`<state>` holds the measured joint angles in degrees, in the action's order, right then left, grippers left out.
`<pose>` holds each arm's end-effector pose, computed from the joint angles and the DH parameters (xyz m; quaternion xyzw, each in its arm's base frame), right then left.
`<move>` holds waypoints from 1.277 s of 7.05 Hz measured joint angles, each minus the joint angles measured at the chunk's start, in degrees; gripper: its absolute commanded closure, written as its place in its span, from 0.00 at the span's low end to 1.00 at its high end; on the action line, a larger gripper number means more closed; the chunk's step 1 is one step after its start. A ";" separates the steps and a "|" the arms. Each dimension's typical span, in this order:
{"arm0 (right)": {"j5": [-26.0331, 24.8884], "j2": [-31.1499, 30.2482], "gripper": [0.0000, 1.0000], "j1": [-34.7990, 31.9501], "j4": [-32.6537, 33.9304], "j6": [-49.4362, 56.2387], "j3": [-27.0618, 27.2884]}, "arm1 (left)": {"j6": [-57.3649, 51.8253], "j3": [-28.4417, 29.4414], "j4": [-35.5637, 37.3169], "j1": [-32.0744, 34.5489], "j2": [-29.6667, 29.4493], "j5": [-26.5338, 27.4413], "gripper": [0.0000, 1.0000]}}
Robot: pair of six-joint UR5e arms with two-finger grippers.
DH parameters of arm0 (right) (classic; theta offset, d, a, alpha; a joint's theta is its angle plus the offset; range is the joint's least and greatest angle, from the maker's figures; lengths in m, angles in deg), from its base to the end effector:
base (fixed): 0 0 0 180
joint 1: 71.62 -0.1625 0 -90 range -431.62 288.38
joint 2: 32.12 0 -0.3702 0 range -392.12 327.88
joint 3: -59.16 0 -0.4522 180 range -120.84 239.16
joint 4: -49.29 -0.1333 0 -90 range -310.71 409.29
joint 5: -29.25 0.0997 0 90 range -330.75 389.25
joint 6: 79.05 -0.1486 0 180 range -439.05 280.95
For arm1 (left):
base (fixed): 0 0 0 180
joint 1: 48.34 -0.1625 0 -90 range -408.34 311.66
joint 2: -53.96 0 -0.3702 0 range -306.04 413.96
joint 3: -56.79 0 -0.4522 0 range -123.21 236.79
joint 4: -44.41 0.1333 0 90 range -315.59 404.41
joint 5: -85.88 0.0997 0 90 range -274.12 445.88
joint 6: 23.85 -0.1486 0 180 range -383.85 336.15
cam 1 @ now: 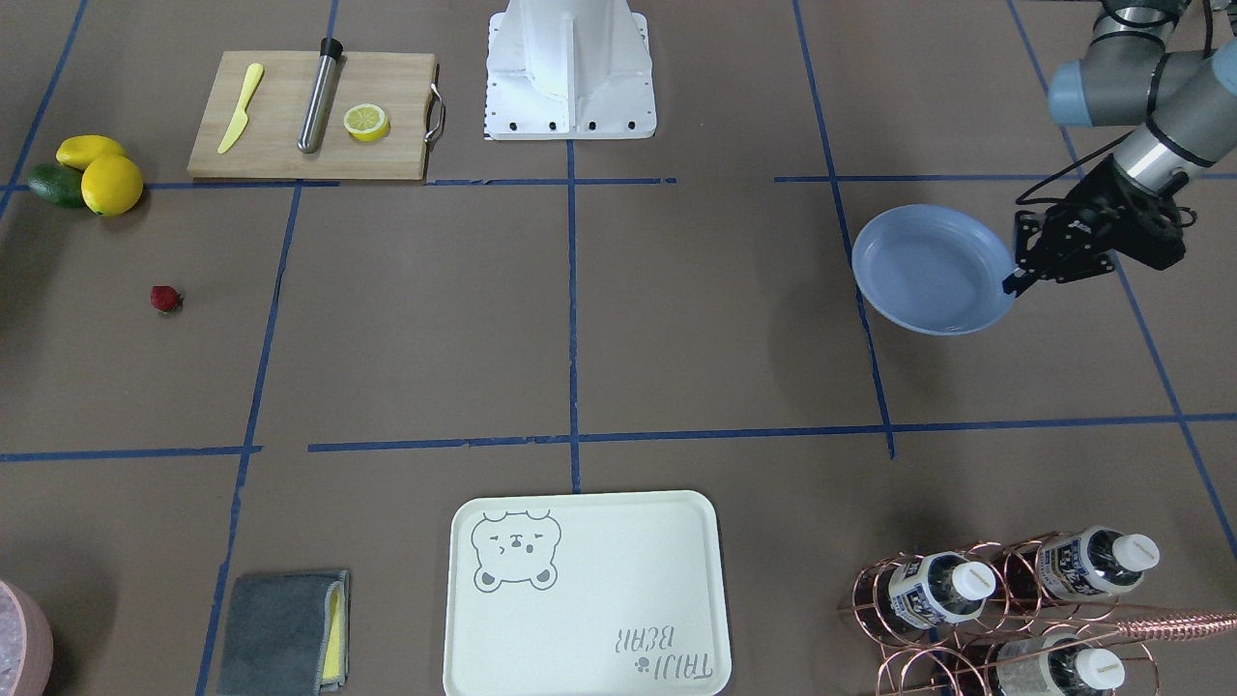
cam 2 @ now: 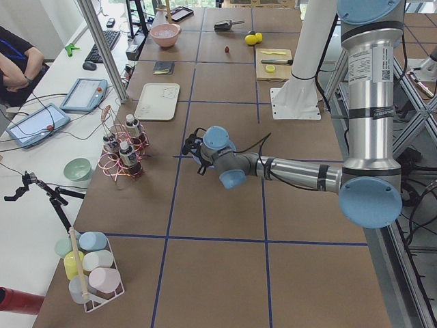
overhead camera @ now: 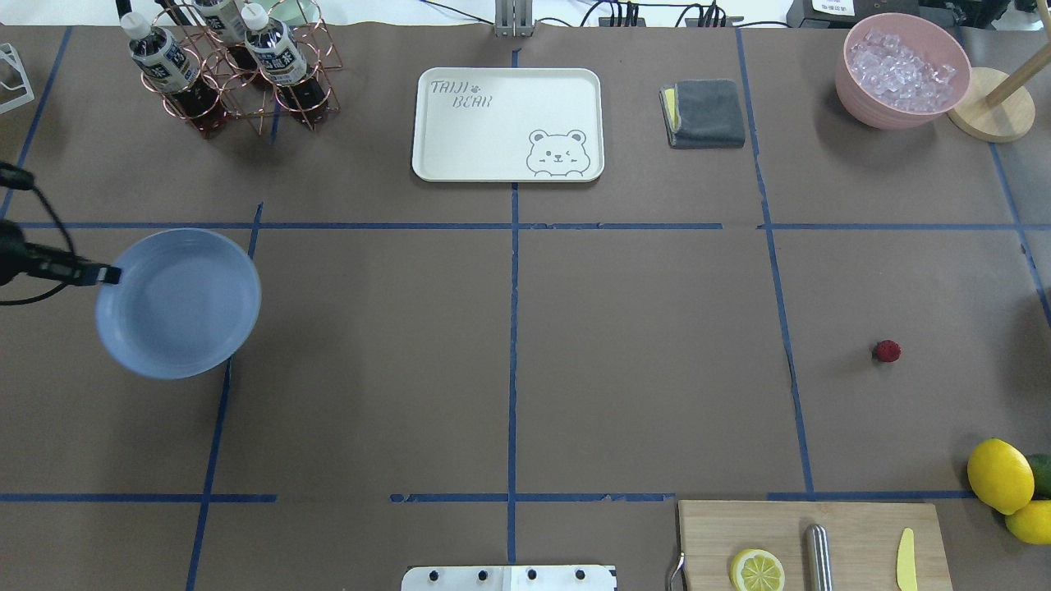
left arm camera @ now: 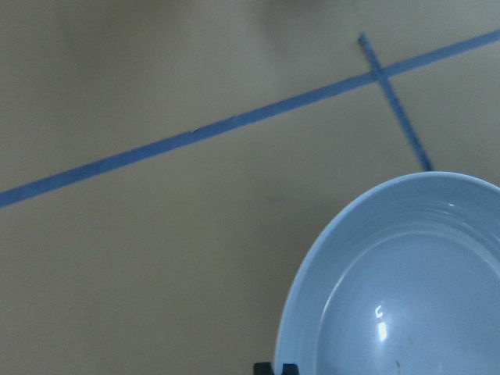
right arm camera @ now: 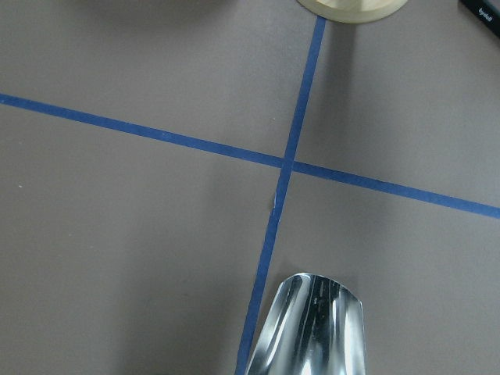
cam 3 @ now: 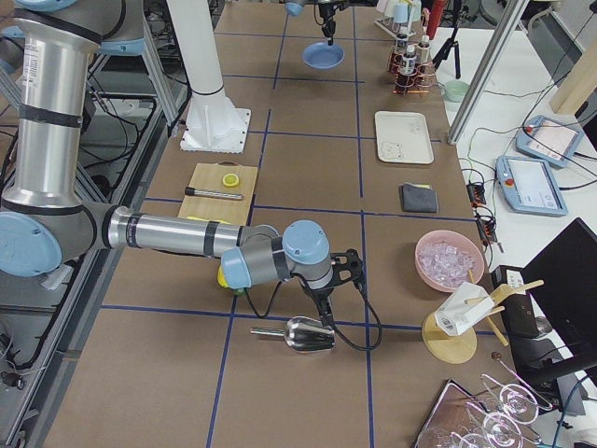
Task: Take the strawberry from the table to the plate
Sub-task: 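Grip the light blue plate rim with the left gripper, slide it to center, then release the plate and withdraw the left arm out of view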
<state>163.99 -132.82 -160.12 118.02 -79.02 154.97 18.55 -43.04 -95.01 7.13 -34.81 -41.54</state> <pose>0.0154 -0.5078 0.6380 0.1269 -0.3784 -0.0664 0.9145 0.3002 -0.5121 0.4429 0.1852 0.5054 0.0984 0.8370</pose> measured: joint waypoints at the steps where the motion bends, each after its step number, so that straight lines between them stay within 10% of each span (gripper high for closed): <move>1: 0.00 -0.02 0.00 0.00 0.00 -0.02 -0.06 | 7.07 -0.74 3.68 -4.83 -6.46 2.77 1.00; 5: 0.20 0.03 0.00 0.00 0.00 -0.03 -0.59 | 23.07 7.50 17.77 -22.16 -31.38 15.07 1.00; 9: 0.52 0.07 0.00 0.00 0.00 -0.03 -0.63 | 23.74 10.37 17.87 -24.44 -33.52 17.81 1.00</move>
<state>164.51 -132.75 -160.13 118.02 -79.05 154.35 42.29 -32.67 -77.14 -17.31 -68.33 -23.73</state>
